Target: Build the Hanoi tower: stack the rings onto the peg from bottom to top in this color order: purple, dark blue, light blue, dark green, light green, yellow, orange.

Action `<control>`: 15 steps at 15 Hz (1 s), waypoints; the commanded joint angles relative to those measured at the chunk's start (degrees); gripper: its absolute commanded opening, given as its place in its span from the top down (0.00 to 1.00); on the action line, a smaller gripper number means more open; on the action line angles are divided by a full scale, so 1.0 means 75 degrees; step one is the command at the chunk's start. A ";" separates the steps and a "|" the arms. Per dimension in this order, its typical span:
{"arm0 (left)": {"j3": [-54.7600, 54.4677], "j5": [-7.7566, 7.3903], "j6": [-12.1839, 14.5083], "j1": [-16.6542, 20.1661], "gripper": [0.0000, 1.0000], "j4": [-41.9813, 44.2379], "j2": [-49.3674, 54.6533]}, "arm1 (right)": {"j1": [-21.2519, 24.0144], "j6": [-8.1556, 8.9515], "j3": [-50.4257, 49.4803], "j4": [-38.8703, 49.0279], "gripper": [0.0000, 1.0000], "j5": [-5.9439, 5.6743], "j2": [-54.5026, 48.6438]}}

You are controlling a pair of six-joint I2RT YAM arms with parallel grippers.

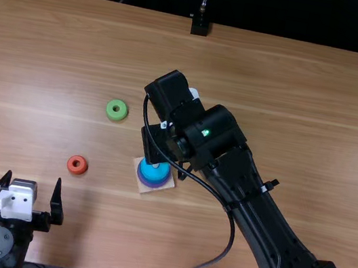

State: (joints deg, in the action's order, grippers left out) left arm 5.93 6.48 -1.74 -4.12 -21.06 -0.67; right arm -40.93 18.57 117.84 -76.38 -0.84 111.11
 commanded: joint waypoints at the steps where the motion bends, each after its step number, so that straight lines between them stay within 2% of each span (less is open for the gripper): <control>1: -0.0791 0.0036 -0.0036 -0.0037 0.00 -0.0595 0.0089 | -0.0191 0.0056 0.0260 -0.0006 0.91 0.0028 0.0174; 13: -0.0791 0.0036 -0.0036 -0.0037 0.00 -0.0595 0.0089 | -0.0191 0.0042 0.0612 0.0008 0.90 0.0028 0.0853; 14: -0.0791 0.0036 -0.0036 -0.0037 0.00 -0.0595 0.0089 | -0.0191 0.0042 0.0612 -0.0006 0.80 0.0028 0.0853; 15: -0.0791 0.0036 -0.0036 -0.0037 0.00 -0.0595 0.0089 | -0.0180 0.0056 0.0612 -0.0006 0.46 0.0028 0.0853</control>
State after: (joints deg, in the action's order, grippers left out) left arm 5.93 6.46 -1.74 -4.12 -21.08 -0.67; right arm -42.00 18.57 120.09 -76.38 -1.06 116.84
